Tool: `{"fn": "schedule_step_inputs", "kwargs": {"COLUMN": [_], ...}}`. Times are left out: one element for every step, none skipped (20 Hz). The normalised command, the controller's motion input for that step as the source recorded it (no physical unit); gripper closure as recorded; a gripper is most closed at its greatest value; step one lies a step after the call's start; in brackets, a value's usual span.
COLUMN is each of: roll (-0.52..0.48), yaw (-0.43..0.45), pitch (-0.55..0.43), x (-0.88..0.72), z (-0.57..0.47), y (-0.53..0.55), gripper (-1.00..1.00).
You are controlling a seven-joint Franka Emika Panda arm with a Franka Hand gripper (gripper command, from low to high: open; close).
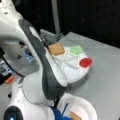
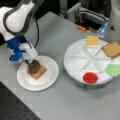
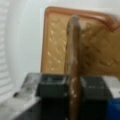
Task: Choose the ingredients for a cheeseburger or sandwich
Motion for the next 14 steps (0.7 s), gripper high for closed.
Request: {"fn": "schedule_step_inputs", "kwargs": {"roll": [0.091, 0.091, 0.095, 0.108, 0.111, 0.123, 0.122, 0.122, 0.105, 0.101, 0.1, 0.102, 0.101, 0.101], "yaw": [0.212, 0.212, 0.215, 0.219, 0.22, 0.224, 0.223, 0.222, 0.22, 0.218, 0.217, 0.216, 0.215, 0.214], "pitch": [0.037, 0.037, 0.038, 0.041, 0.042, 0.044, 0.045, 0.045, 0.034, 0.031, 0.031, 0.029, 0.027, 0.027], "x": [0.24, 0.24, 0.24, 0.24, 0.24, 0.24, 0.25, 0.25, 0.25, 0.25, 0.25, 0.25, 0.26, 0.26], "z": [0.02, 0.02, 0.02, 0.03, 0.03, 0.03, 0.03, 0.03, 0.03, 0.03, 0.03, 0.02, 0.01, 0.01], "y": [-0.14, -0.14, -0.14, -0.14, -0.14, -0.13, -0.13, -0.13, -0.13, -0.12, -0.12, -0.13, -0.12, -0.12], "gripper": [1.0, 1.0, 1.0, 1.0, 1.0, -1.0, -1.0, -1.0, -1.0, -1.0, -1.0, -1.0, -1.0, -1.0]}}
